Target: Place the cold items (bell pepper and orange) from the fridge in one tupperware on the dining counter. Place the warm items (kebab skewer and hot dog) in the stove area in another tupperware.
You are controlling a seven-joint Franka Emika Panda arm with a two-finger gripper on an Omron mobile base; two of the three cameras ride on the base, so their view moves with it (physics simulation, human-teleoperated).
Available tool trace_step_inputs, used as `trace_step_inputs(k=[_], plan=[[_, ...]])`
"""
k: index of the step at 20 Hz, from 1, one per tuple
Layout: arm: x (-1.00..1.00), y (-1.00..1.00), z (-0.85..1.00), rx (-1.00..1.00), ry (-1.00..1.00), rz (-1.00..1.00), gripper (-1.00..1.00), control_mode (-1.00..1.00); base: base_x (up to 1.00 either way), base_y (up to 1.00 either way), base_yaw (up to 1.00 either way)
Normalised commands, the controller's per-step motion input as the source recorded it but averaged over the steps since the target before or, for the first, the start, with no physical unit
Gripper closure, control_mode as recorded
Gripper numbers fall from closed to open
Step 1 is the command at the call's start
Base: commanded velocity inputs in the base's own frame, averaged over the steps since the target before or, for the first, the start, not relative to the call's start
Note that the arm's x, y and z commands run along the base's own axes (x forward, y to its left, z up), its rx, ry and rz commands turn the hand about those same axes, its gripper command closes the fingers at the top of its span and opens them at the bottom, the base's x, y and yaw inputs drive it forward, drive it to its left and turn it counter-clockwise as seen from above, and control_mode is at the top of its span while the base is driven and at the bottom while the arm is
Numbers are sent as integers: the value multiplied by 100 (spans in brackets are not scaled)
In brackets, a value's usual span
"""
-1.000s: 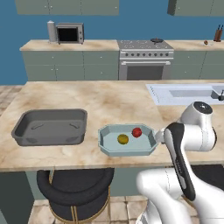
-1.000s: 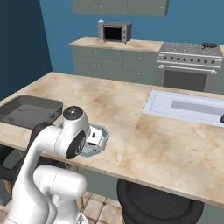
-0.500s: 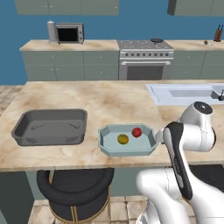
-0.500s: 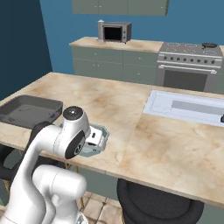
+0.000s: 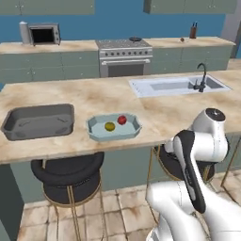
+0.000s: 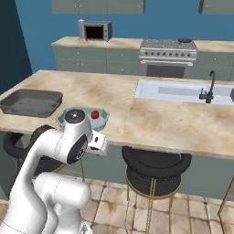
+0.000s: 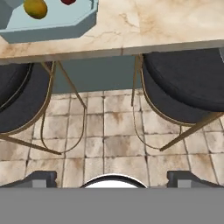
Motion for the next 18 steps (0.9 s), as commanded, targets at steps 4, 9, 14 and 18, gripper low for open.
trace_step_inputs(k=[4,9,14,18], plan=[[0,0,0,0,0,0,-100,100,-23,-16,-78],[0,0,0,0,0,0,-100,100,6,0,-93],[0,0,0,0,0,0,-100,100,5,-10,-74],[0,0,0,0,0,0,-100,100,21,-14,-73]])
